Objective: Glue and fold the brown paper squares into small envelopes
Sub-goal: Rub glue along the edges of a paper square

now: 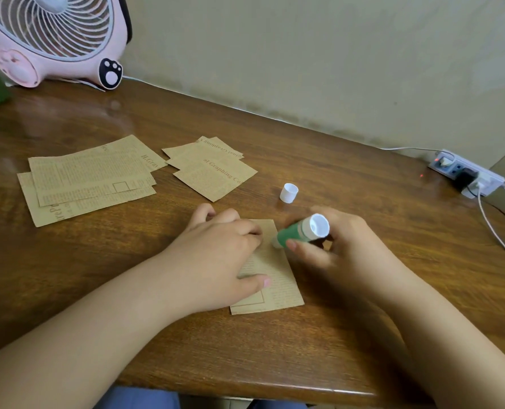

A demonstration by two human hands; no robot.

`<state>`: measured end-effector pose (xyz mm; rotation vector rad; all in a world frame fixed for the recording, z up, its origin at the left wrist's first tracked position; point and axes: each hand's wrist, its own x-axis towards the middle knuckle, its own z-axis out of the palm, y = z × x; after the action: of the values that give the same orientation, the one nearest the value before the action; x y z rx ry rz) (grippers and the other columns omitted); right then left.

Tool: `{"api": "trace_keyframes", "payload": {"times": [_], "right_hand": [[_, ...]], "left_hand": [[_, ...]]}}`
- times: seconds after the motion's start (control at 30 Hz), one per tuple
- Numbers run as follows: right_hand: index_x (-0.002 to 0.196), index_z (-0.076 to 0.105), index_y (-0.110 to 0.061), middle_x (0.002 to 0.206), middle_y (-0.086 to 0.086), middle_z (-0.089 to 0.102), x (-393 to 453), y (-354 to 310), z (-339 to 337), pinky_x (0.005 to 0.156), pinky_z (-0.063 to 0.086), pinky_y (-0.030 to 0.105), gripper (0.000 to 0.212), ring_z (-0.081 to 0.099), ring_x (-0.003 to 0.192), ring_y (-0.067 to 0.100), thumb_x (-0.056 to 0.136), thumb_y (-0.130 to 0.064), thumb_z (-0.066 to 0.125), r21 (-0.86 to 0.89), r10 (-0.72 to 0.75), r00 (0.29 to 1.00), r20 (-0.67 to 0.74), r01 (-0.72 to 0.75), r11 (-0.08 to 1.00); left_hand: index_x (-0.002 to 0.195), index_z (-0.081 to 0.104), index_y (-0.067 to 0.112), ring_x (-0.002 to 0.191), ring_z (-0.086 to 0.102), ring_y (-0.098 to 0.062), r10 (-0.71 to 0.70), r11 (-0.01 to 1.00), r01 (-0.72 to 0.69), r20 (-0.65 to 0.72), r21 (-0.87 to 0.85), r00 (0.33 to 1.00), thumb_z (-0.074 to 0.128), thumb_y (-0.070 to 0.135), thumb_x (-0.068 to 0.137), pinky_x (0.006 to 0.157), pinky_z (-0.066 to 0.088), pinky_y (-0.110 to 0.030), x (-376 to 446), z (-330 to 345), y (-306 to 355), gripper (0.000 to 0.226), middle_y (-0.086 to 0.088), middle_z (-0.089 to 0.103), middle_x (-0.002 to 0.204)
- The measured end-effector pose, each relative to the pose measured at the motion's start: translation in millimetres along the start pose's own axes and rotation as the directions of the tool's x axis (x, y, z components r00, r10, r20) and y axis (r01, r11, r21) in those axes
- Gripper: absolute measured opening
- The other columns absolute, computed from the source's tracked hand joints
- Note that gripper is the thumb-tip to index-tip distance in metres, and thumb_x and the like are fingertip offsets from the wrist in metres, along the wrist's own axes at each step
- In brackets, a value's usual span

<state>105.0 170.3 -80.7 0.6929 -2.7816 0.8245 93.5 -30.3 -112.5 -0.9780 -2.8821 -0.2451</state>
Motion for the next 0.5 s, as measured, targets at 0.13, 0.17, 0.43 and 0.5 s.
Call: {"api": "trace_keyframes", "payload": {"times": [0.13,0.17,0.43,0.5], "right_hand": [[0.086,0.067,-0.02,0.076,-0.012,0.062,7,1,3,0.063,0.039,0.008,0.004,0.055,0.072,0.001,0.083,-0.021,0.069,0.0,0.022,1.0,-0.016,-0.022,1.0],[0.086,0.068,-0.018,0.075,-0.011,0.062,2,1,2,0.062,0.039,0.008,0.006,0.055,0.072,0.003,0.082,-0.023,0.07,0.002,0.012,1.0,-0.002,-0.012,1.0],[0.092,0.068,-0.018,0.084,-0.012,0.064,-24,-4,-7,0.065,0.042,0.012,0.021,0.058,0.076,0.005,0.082,-0.037,0.066,-0.036,-0.065,0.995,0.07,0.067,0.997],[0.089,0.067,-0.019,0.081,-0.018,0.062,-13,-2,-2,0.065,0.038,0.007,0.011,0.055,0.076,0.0,0.083,-0.027,0.07,-0.019,-0.023,1.0,0.019,0.023,1.0]], "left_hand": [[0.141,0.041,0.029,0.125,0.024,-0.004,-0.004,1.0,0.004,0.014,-0.001,1.0,0.035,0.066,0.088,0.107,0.006,-0.035,-2,1,1,0.066,0.022,0.031,0.144],[0.14,0.042,0.029,0.125,0.024,-0.004,-0.001,1.0,0.0,0.015,0.005,1.0,0.035,0.066,0.088,0.107,0.006,-0.036,-2,1,1,0.064,0.022,0.031,0.144],[0.14,0.043,0.03,0.124,0.024,-0.003,0.012,1.0,-0.012,0.021,0.02,1.0,0.031,0.069,0.087,0.104,0.004,-0.033,0,2,0,0.066,0.024,0.031,0.143],[0.142,0.04,0.03,0.125,0.023,-0.003,0.005,1.0,-0.005,0.03,0.013,1.0,0.033,0.067,0.088,0.107,0.004,-0.035,-1,1,0,0.066,0.024,0.03,0.145]]}}
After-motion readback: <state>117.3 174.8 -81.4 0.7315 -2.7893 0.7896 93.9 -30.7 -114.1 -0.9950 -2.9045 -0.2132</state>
